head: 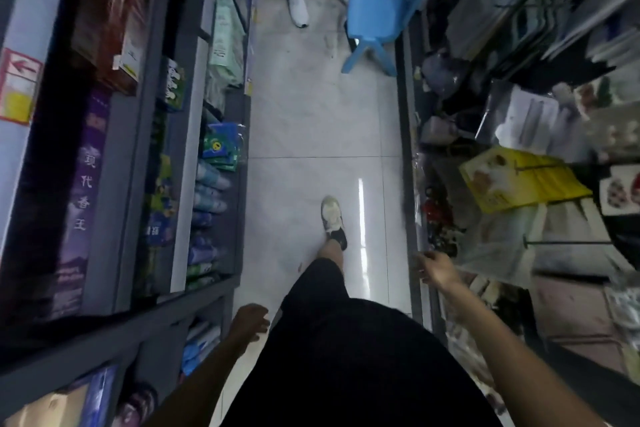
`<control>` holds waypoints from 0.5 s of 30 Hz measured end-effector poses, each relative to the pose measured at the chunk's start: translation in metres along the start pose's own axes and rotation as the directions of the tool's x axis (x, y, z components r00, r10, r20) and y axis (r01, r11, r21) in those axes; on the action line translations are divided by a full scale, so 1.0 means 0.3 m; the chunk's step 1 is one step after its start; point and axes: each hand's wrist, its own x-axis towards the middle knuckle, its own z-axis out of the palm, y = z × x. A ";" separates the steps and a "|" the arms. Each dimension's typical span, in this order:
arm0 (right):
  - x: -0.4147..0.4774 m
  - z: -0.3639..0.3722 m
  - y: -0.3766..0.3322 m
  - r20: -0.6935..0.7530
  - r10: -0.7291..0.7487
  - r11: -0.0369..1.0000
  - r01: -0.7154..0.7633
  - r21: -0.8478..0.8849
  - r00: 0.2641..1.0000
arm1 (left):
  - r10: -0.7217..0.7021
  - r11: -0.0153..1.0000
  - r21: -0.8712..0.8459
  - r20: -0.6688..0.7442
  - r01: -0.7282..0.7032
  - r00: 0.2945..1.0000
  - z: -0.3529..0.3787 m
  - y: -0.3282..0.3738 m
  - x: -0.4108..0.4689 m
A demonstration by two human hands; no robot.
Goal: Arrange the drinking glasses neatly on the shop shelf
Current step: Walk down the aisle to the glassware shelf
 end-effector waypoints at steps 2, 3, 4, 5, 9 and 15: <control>0.077 -0.052 -0.114 -0.013 0.033 0.999 -0.033 -0.033 0.999 | -0.018 1.000 -0.002 0.043 0.018 0.999 -0.028 0.195 -0.011; 0.112 -0.077 -0.167 -0.017 0.051 0.997 -0.052 -0.050 0.999 | 0.010 1.000 -0.021 0.055 -0.009 0.998 -0.043 0.328 -0.017; 0.143 -0.100 -0.221 -0.014 0.057 0.996 -0.058 -0.063 0.998 | 0.043 0.999 -0.028 0.052 -0.042 0.998 -0.058 0.473 -0.013; 0.173 -0.124 -0.276 -0.020 0.063 0.995 -0.064 -0.079 0.998 | 0.086 0.996 -0.036 0.042 -0.085 0.995 -0.070 0.614 -0.007; 0.278 -0.199 -0.455 -0.050 0.123 0.984 -0.129 -0.123 0.991 | 0.240 0.970 -0.044 0.012 -0.239 0.971 -0.122 1.113 -0.003; 0.519 -0.275 -0.649 -0.018 0.173 0.955 -0.172 -0.240 0.985 | 0.433 0.898 -0.089 0.001 -0.431 0.901 -0.187 1.763 0.022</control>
